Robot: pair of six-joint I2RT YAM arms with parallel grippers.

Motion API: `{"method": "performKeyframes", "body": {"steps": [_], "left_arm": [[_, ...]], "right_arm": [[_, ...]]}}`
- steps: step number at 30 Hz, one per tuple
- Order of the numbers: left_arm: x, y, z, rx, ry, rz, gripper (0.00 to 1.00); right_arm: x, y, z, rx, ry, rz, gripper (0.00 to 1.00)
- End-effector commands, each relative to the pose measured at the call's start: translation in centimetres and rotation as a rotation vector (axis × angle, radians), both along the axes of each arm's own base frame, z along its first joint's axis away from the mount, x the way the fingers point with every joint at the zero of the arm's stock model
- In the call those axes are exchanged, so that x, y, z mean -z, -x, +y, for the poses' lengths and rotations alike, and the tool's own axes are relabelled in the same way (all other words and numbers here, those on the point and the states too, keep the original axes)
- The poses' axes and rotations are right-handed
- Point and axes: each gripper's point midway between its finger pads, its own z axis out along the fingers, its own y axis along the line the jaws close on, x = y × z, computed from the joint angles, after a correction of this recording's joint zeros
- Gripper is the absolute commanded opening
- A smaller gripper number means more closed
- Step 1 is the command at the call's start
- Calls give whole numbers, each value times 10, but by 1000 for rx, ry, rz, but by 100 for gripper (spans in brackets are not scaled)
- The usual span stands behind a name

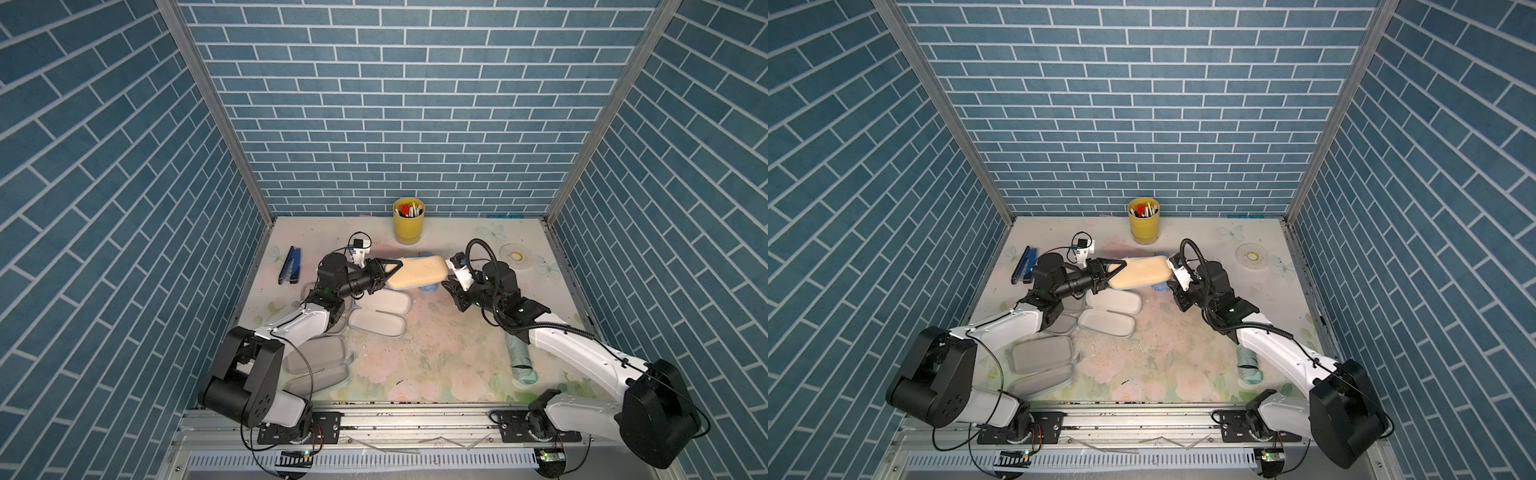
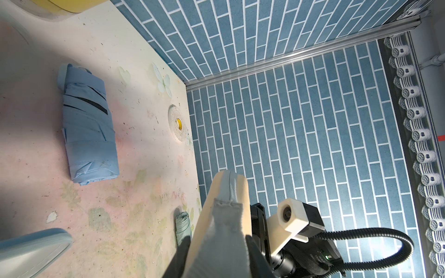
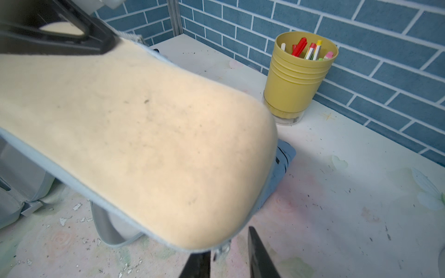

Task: Put umbrellas into zippered umbrella sleeves
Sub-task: Zip the zipper on the umbrella sleeve.

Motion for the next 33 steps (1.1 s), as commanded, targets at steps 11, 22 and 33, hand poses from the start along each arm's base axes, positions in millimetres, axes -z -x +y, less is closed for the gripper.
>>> {"method": "performKeyframes", "body": {"steps": [11, 22, 33], "left_arm": [[-37, 0, -3, 3, 36, -118, 9], [-23, -25, 1, -165, 85, -102, 1], [7, -25, -37, -260, 176, -74, 2]], "right_arm": [[-21, 4, 13, -51, -33, -79, 0], [-6, 55, 57, -145, -34, -46, 0], [-27, 71, 140, -207, -197, 34, 0]]}}
